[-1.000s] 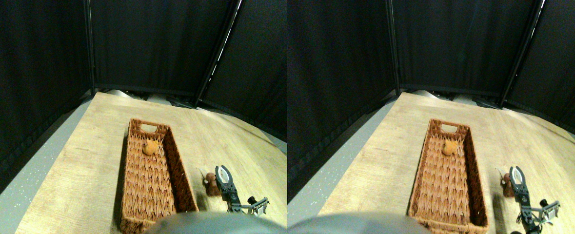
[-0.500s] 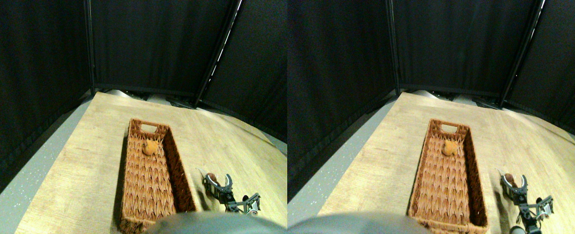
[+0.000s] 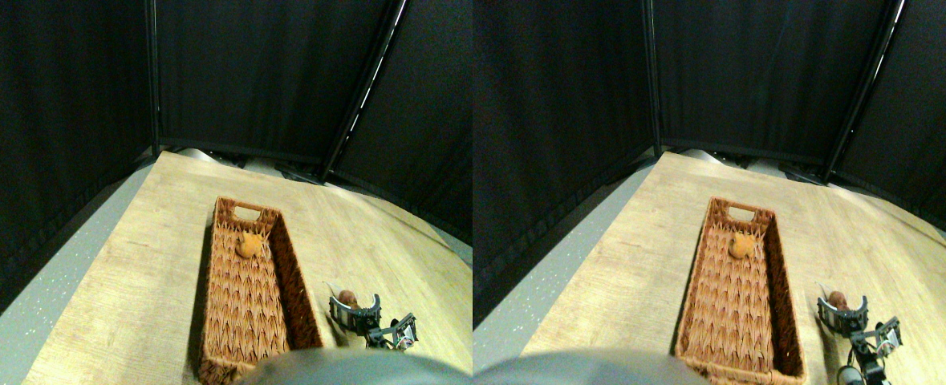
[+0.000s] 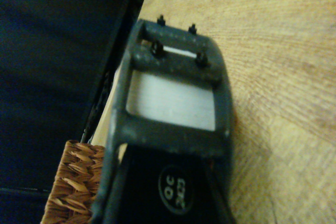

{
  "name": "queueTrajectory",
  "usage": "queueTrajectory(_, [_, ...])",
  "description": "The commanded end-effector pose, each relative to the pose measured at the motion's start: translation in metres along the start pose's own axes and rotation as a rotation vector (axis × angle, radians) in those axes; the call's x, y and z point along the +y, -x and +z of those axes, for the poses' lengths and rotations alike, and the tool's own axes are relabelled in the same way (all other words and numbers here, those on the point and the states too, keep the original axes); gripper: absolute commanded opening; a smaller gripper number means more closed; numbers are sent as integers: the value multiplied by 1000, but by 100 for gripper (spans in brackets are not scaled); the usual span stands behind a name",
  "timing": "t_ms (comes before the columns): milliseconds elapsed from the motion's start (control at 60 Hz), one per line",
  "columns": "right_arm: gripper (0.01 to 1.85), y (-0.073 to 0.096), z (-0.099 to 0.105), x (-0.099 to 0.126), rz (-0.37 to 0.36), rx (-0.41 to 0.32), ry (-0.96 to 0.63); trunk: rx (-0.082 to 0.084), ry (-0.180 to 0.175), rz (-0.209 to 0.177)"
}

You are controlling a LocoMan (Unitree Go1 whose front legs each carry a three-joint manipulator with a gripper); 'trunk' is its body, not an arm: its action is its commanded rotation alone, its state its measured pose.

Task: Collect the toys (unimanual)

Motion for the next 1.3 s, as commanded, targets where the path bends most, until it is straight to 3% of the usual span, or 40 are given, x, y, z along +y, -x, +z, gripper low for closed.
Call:
queueTrajectory(17, [91, -2, 3, 2, 13, -30, -26, 18, 21, 12])
queueTrajectory(267, [73, -4, 1, -9, -26, -91, -77, 23, 14, 12])
queueTrajectory(350, [30, -5, 0, -12, 7, -141, -70, 24, 14, 12])
queueTrajectory(450, [6, -7, 1, -11, 46, -178, 24, 24, 12, 11])
queueTrajectory(533, [6, -6, 1, -10, 68, -239, 139, 21, 12, 7])
queueTrajectory(683, [6, -4, 3, -3, 84, -253, 165, 18, 14, 7])
queueTrajectory(750, [6, -3, 4, 3, 94, -239, 24, 18, 14, 7])
queueTrajectory(817, [6, -2, 4, 10, 96, -242, 28, 14, 14, 5])
queueTrajectory(900, [6, -1, 4, 23, 164, -191, 91, 8, 16, 4])
queueTrajectory(1033, [6, 8, 2, 48, 186, -177, 108, 4, 23, 5])
queueTrajectory(1150, [6, 12, -3, 77, 282, -110, 211, -3, 33, 11])
queueTrajectory(1300, [6, 15, -13, 102, 324, -65, 266, -12, 50, 24])
